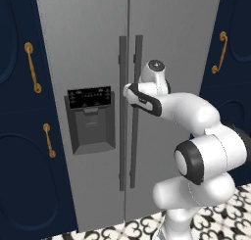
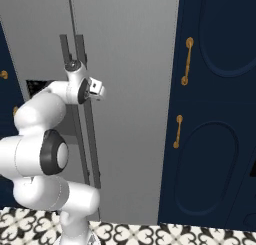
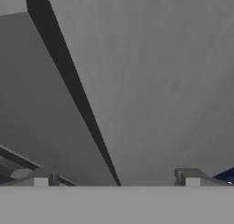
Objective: Grab a lemon wedge from the fridge and one ice cube from the ice bowl, and put them in the glass of lemonade.
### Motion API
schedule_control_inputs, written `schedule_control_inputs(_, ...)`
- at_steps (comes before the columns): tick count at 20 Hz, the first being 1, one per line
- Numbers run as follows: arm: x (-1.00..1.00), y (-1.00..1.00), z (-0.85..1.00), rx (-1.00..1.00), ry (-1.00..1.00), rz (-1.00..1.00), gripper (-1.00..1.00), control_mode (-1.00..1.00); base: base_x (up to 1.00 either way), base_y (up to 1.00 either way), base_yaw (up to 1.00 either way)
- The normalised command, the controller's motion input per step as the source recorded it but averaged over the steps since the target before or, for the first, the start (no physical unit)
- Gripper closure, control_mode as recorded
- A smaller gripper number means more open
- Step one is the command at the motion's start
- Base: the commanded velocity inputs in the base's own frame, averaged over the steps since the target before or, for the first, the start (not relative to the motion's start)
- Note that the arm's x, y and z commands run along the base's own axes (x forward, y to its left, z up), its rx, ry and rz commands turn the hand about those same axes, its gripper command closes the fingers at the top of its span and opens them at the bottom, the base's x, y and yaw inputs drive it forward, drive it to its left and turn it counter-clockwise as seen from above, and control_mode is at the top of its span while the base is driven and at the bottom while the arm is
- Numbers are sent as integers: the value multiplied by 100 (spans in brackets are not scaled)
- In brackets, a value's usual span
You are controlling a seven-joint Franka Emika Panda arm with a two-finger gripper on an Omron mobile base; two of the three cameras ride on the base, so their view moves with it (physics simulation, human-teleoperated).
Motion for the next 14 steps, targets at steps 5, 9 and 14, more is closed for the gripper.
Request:
schedule_control_inputs(5, 11, 6, -6, 0, -4, 1, -100, -100, 0, 0, 0)
schedule_control_inputs(9, 0, 16, 0, 0, -6, 0, -100, -100, 0, 0, 0)
schedule_control_inputs(14, 27, 19, -17, -1, -1, 0, -100, -100, 0, 0, 0)
